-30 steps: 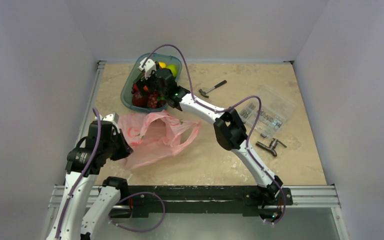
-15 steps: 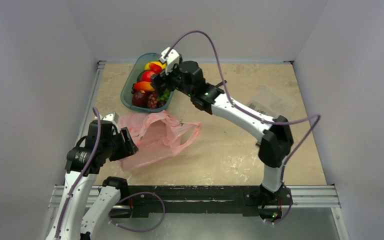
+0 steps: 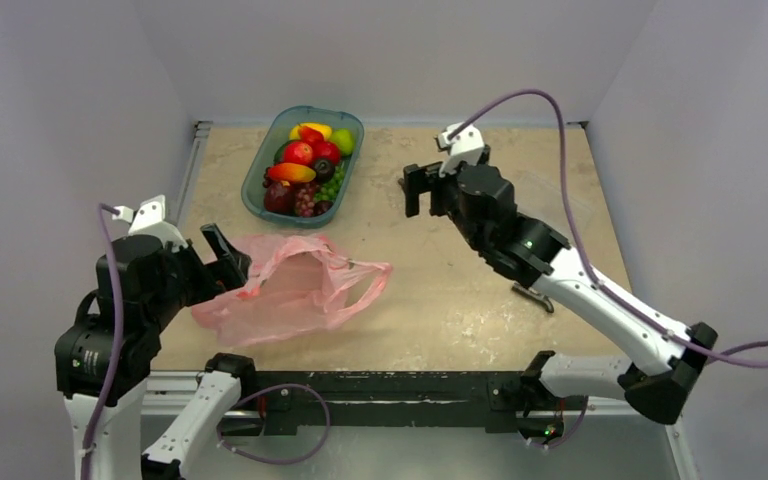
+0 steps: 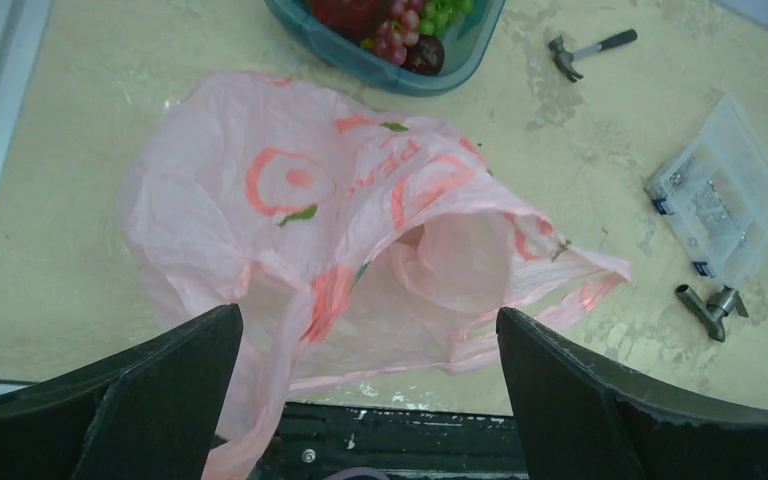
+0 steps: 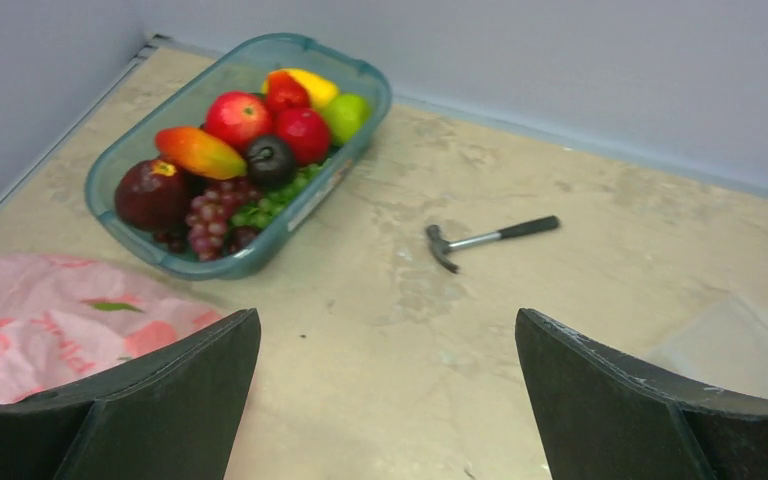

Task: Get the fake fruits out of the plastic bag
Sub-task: Place the plastic bag at the center of the board, then reset both arms

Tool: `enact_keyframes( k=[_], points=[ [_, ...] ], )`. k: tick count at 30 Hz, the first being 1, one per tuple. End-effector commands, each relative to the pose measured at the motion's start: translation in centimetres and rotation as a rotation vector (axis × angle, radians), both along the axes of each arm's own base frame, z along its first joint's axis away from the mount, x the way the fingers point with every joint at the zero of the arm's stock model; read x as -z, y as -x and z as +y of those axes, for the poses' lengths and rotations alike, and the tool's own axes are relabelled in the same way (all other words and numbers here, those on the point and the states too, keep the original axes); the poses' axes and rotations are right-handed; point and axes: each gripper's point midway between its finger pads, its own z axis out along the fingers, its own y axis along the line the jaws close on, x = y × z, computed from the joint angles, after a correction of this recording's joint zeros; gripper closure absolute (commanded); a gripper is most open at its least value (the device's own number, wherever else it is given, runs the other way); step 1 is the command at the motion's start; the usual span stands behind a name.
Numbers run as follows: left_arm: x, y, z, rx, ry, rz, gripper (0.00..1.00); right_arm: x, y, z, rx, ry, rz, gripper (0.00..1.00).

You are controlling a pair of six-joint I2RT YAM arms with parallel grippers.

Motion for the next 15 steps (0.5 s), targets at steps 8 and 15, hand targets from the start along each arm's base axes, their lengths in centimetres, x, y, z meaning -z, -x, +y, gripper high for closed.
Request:
enact_keyframes(
  k=[8,15],
  points=[
    [-5.6,0.0,2.7,-0.068,-0.118,-0.17,0.0,-8.0,6.1,-13.5,0.286,-0.086,-0.176,0.01],
    [-11.0,1.0,1.5,-0.028,-0.014,-0.439,0.02,-10.3,8.5,-18.6,0.411,-0.162,-0.258,0.01]
  ],
)
